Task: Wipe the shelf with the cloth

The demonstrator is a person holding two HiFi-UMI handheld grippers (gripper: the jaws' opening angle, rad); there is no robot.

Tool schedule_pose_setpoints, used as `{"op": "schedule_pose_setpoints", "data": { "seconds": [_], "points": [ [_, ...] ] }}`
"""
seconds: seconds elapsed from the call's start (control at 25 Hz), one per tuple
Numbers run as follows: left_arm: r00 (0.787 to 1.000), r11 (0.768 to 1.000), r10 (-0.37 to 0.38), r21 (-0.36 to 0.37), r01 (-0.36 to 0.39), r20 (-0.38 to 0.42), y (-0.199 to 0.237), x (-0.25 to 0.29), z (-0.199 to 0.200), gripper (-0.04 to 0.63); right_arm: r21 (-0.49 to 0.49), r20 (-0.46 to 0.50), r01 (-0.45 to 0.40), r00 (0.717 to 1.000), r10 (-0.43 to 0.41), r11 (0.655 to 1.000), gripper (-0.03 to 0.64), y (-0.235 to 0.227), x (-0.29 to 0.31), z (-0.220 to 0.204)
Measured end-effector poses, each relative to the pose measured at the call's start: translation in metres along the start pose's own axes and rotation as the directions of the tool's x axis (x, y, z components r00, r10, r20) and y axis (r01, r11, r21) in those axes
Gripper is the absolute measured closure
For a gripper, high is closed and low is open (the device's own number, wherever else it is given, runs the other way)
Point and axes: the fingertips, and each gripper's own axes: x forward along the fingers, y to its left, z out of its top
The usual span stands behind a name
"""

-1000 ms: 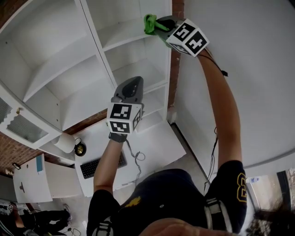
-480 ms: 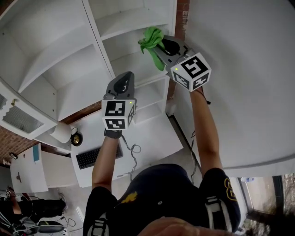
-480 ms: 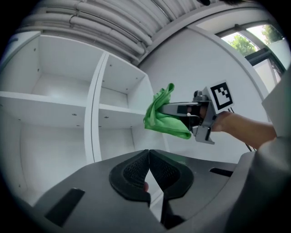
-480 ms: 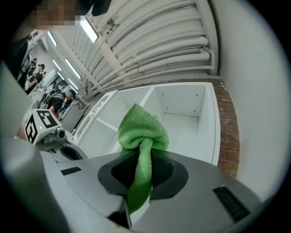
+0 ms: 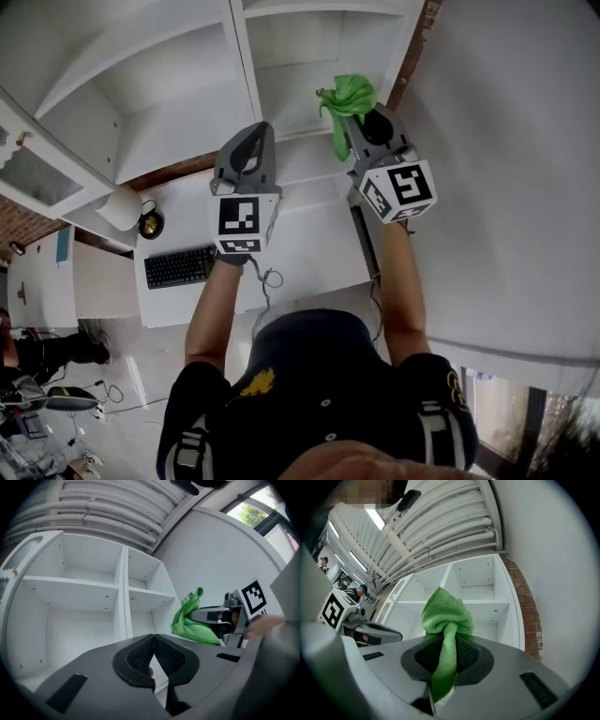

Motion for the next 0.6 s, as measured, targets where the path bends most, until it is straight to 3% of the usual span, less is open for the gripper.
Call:
{"op": "schedule_pose_setpoints", "data": {
  "seconds": [0.16, 0.6],
  "points": [
    [0.999, 0.999, 0.038, -0.006, -0.037, 0.029, 0.013, -0.015, -0.011, 0.577, 0.008, -0.019, -0.015, 1.0, 0.015, 1.0, 0.571, 0.023, -0.006, -0.028],
    [0.993, 0.991, 0.116, -0.073, -0.116, -0.005, 0.028, -0.067, -0.05, 0.577, 0.014, -0.063, -0.062, 0.996, 0.063, 0.998, 0.571, 0.076, -0.032, -0.064]
  ]
}}
